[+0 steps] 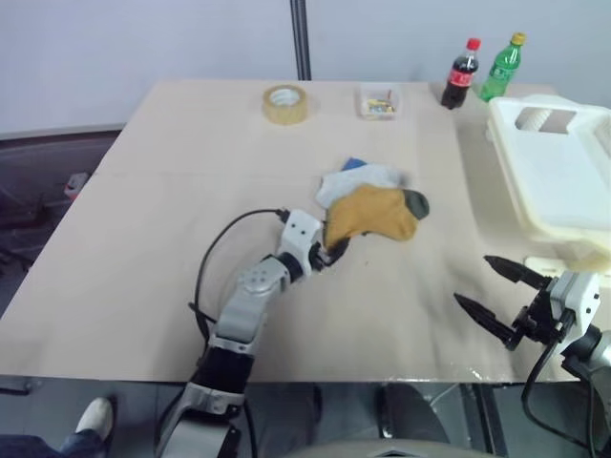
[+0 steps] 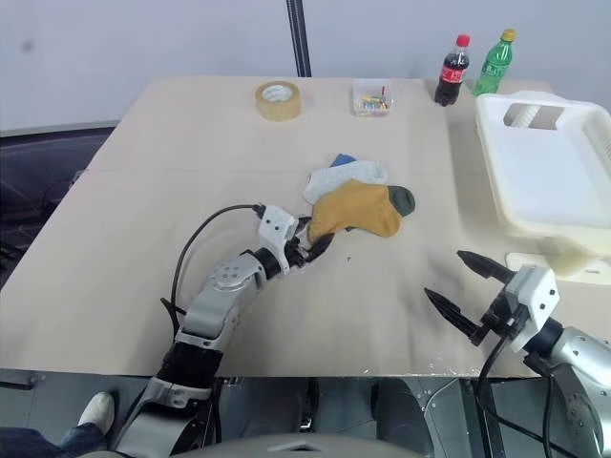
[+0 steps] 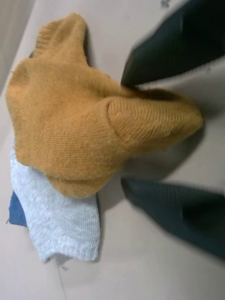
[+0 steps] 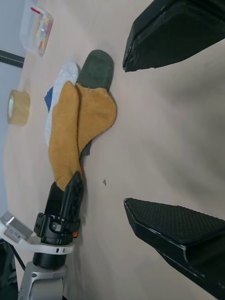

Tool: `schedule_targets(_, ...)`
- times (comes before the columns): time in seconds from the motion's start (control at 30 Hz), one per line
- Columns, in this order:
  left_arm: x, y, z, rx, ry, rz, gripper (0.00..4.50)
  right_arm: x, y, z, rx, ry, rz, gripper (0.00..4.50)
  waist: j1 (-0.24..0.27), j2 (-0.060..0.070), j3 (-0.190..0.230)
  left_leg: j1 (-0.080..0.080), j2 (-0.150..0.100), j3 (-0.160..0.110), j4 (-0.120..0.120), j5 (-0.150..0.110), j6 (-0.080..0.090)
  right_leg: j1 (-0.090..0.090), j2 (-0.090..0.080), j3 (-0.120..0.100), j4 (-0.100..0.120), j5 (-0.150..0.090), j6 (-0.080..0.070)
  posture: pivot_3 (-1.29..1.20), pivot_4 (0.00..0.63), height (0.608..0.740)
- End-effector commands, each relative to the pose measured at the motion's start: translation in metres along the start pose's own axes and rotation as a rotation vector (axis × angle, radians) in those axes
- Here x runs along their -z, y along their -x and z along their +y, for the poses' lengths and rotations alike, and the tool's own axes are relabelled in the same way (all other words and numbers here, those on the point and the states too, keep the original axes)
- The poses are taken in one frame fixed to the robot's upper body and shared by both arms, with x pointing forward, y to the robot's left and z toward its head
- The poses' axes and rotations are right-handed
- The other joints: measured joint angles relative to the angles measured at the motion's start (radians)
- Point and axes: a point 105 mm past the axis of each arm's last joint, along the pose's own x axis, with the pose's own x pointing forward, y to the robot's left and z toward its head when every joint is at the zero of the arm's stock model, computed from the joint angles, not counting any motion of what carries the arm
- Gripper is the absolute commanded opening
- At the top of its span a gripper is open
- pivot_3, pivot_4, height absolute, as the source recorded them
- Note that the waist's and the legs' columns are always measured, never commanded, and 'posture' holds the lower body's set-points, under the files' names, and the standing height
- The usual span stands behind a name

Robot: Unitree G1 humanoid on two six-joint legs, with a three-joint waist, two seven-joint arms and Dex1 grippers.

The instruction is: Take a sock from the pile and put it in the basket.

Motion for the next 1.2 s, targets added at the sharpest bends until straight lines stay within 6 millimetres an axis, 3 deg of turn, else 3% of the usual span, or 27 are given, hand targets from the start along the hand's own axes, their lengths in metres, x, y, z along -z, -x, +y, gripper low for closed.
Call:
schedule_targets(0.03, -0.018, 0.004, -0.007, 0.043, -0.037, -0.071, 3.94, -0.007, 0.002, 0.003, -0.001, 0.024, -0.022, 4.50, 0.000, 0.000, 0.000, 0.000, 0.000, 0.000, 0.000, 0.000, 0.000, 0.000, 0.000, 0.000, 0.000, 0.000, 0.000, 0.00, 0.150, 0.740)
schedule_targets(0.13, -0.023, 0.006, -0.008, 0.048, -0.035, -0.098, 3.94, -0.006, 0.001, 0.005, -0.001, 0.021, -0.020, 4.50, 0.000, 0.000, 0.000, 0.000, 0.000, 0.000, 0.000, 0.000, 0.000, 0.000, 0.000, 0.000, 0.000, 0.000, 0.000, 0.00, 0.150, 0.740)
schedule_targets(0.3, -0.033, 0.011, -0.008, 0.048, -0.069, -0.157, 1.51, -0.003, 0.002, 0.007, 0.000, 0.014, -0.015, 4.50, 0.000, 0.000, 0.000, 0.000, 0.001, 0.000, 0.000, 0.000, 0.000, 0.000, 0.000, 0.000, 0.000, 0.000, 0.000, 0.00, 0.150, 0.740)
schedule_targets(0.37, -0.037, 0.013, -0.009, 0.050, -0.086, -0.178, 1.01, -0.001, 0.002, 0.008, 0.000, 0.012, -0.011, 4.50, 0.000, 0.000, 0.000, 0.000, 0.001, 0.000, 0.000, 0.000, 0.000, 0.000, 0.000, 0.000, 0.000, 0.000, 0.000, 0.00, 0.150, 0.740)
schedule_targets(0.4, -0.038, 0.013, -0.010, 0.053, -0.094, -0.181, 0.38, -0.001, 0.003, 0.008, 0.001, 0.012, -0.010, 4.50, 0.000, 0.000, 0.000, 0.000, 0.001, 0.000, 0.000, 0.000, 0.000, 0.000, 0.000, 0.000, 0.000, 0.000, 0.000, 0.00, 0.150, 0.740)
schedule_targets(0.43, -0.037, 0.014, -0.010, 0.050, -0.106, -0.181, 0.09, 0.000, 0.003, 0.007, 0.002, 0.011, -0.009, 4.50, 0.000, 0.000, 0.000, 0.000, 0.001, 0.000, 0.000, 0.000, 0.000, 0.000, 0.000, 0.000, 0.000, 0.000, 0.000, 0.00, 0.150, 0.740)
schedule_targets(0.7, -0.033, 0.019, -0.012, 0.068, -0.091, -0.169, 0.09, 0.003, 0.002, 0.008, 0.005, 0.008, -0.004, 4.50, 0.000, 0.000, 0.000, 0.000, 0.001, 0.000, 0.000, 0.000, 0.000, 0.000, 0.000, 0.000, 0.000, 0.000, 0.000, 0.00, 0.150, 0.740)
schedule_targets(1.0, 0.004, 0.078, -0.062, 0.484, 0.036, 0.008, 0.09, 0.003, 0.006, 0.004, 0.005, 0.014, 0.007, 4.50, -0.003, 0.001, 0.000, 0.000, 0.004, 0.001, -0.001, 0.000, 0.000, 0.000, 0.000, 0.001, 0.000, 0.000, 0.000, 0.00, 0.150, 0.740)
schedule_targets(1.2, 0.006, 0.096, -0.089, 0.742, 0.087, 0.078, 0.09, 0.003, 0.002, 0.007, -0.003, 0.007, 0.002, 4.50, -0.001, 0.001, 0.000, 0.001, 0.004, 0.002, 0.000, 0.000, 0.000, 0.000, 0.000, 0.001, -0.001, 0.000, -0.001, 0.00, 0.150, 0.740)
